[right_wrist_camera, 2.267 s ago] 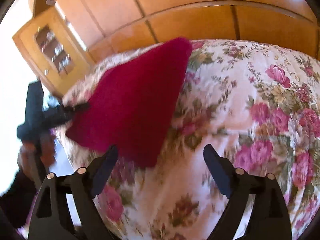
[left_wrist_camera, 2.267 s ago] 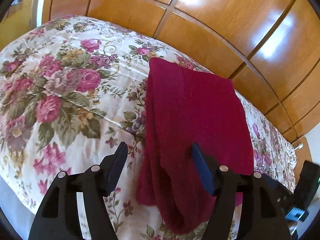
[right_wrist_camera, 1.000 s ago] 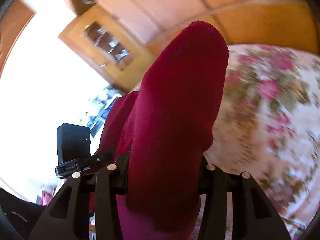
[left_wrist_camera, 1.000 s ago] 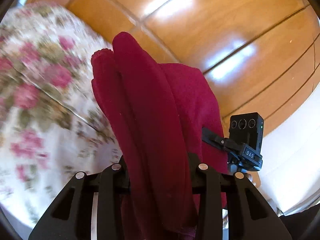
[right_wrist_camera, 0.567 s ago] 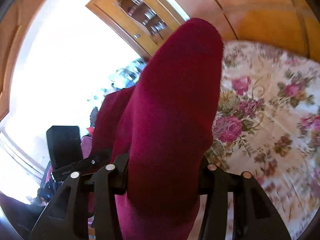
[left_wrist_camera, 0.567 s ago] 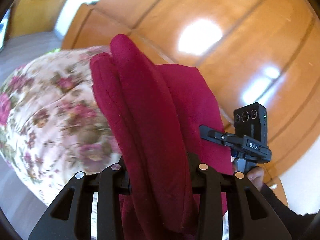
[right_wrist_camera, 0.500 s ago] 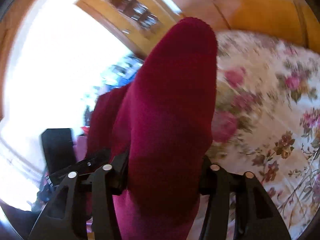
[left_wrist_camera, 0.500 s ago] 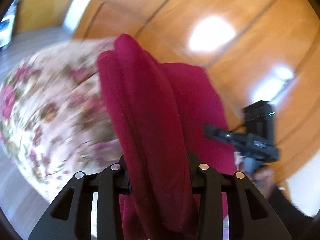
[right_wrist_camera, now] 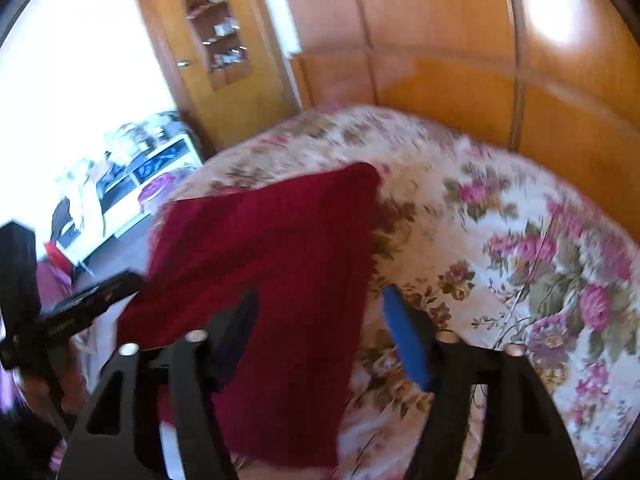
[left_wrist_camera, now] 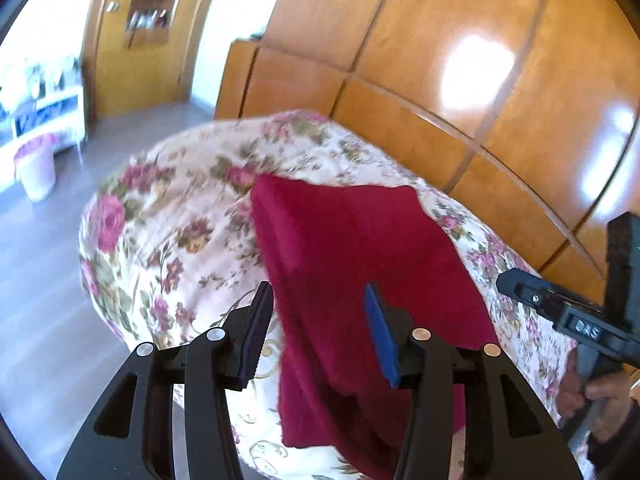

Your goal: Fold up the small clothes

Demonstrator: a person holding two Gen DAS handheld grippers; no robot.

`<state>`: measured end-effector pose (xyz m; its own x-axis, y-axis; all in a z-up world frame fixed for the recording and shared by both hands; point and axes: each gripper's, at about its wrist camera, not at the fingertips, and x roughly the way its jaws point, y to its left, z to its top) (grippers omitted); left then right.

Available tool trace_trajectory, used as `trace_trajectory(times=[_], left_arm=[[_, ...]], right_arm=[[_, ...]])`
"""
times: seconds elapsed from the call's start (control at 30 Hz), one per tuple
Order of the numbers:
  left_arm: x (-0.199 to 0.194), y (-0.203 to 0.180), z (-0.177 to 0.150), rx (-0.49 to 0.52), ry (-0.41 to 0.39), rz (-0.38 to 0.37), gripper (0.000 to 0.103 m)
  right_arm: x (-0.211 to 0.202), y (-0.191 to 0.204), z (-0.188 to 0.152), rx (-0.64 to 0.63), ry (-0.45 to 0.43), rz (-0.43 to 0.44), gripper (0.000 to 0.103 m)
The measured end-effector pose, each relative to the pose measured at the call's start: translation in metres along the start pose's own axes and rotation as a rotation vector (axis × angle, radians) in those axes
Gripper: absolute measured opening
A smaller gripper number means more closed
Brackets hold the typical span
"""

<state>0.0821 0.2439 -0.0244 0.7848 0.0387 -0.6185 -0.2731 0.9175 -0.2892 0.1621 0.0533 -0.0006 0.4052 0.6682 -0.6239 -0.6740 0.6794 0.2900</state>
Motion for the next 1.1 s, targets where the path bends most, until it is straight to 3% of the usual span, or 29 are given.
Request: trace_trajectory(times=[0.07, 0.1, 0.17, 0.23, 0.4, 0.57, 0.6, 0.77, 0.83, 1.1], left_arm=[[0.000, -0.010, -0.004, 0.058, -0.010, 0.061, 0.046], [0.009, -0.013, -0.008, 0.068, 0.029, 0.089, 0.046], [0.026, -0.008, -0.021, 0.071, 0.100, 0.149, 0.046], [0.039, -0.007, -0.032, 0.089, 0.103, 0.203, 0.050], [0.030, -0.004, -0.031, 0.029, 0.097, 0.206, 0.050], [0.006, -0.018, -0.032, 0.048, 0.058, 0.242, 0.053], [0.001, -0.021, -0.032, 0.052, 0.049, 0.250, 0.059], [-0.020, -0.031, -0.035, 0.036, 0.002, 0.275, 0.062], [-0.023, -0.033, -0.037, 0.029, -0.010, 0.283, 0.068], [-0.033, -0.038, -0.039, 0.004, -0.028, 0.267, 0.068]], right_arm=[[-0.006, 0.020, -0.010, -0.041, -0.009, -0.004, 0.053], [0.003, 0.027, -0.012, -0.057, 0.007, -0.007, 0.052], [0.030, 0.032, -0.029, -0.077, 0.101, -0.049, 0.051], [0.062, 0.032, -0.048, -0.085, 0.174, -0.111, 0.052], [0.059, 0.027, -0.054, -0.043, 0.133, -0.137, 0.059], [0.049, 0.019, -0.051, 0.006, 0.116, -0.166, 0.079], [0.043, 0.020, -0.052, 0.017, 0.109, -0.170, 0.080], [0.019, 0.024, -0.055, 0.053, 0.055, -0.210, 0.086], [0.018, 0.027, -0.060, 0.049, 0.062, -0.212, 0.087], [0.015, 0.033, -0.064, 0.040, 0.070, -0.249, 0.091]])
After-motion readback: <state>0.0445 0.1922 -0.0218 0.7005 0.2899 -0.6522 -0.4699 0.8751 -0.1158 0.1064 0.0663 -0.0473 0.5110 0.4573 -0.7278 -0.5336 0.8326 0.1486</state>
